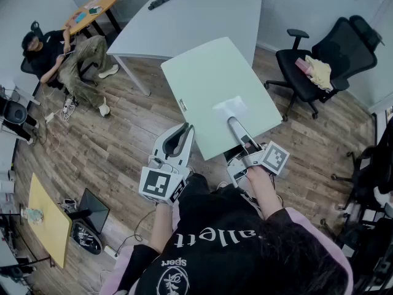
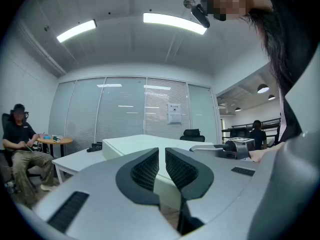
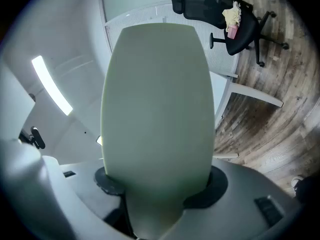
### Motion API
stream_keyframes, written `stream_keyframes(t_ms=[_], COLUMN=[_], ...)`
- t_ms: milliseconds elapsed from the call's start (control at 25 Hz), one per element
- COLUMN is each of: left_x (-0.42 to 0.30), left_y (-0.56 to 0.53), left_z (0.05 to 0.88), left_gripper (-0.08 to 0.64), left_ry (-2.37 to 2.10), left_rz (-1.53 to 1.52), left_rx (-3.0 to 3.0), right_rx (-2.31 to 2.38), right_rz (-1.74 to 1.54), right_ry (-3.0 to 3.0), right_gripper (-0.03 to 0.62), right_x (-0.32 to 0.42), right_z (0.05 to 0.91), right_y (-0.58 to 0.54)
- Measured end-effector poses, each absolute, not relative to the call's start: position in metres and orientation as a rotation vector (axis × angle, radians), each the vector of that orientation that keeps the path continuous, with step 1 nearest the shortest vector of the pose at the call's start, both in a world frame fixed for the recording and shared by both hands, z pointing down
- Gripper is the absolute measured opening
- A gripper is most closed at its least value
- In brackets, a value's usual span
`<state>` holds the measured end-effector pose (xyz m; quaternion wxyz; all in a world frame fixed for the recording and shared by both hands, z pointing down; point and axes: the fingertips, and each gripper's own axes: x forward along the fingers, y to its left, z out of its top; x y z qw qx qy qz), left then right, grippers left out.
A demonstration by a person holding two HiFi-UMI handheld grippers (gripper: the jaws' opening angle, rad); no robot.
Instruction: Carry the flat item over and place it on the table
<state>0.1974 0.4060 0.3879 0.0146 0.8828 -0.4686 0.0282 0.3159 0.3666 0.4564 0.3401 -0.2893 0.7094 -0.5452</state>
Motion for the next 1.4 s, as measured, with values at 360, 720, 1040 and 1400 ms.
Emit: stream_keyframes(t_ms=[360, 720, 1040, 1400], left_x=[0.197, 0.204, 0.205, 0.157], left_y=[0.404, 0.400, 0.384, 0.304], left_z=[0.386, 0.392, 0.401, 0.402], left_gripper=[0.057, 0.057, 0.057, 0.057], left_ry=[-1.466, -1.465, -1.476, -1.489], left_rz=[0.064, 0.073, 0.128, 0.106], left_rx=[2.725, 2.710, 2.684, 2.683], right_rx=[-0.748, -0.725, -0.718, -0.762], right_rz=[-1.422, -1.456, -1.474, -1.482], right_ry=[1.846, 1.809, 1.805, 1.832], right_gripper=[0.284, 0.285, 0.285, 0.285], right_x=[0.320, 0.333, 0.336, 0.299], right_z=[0.456, 0.468, 0.479, 0.489], right_y=[0.365, 0.365, 0.338, 0.269])
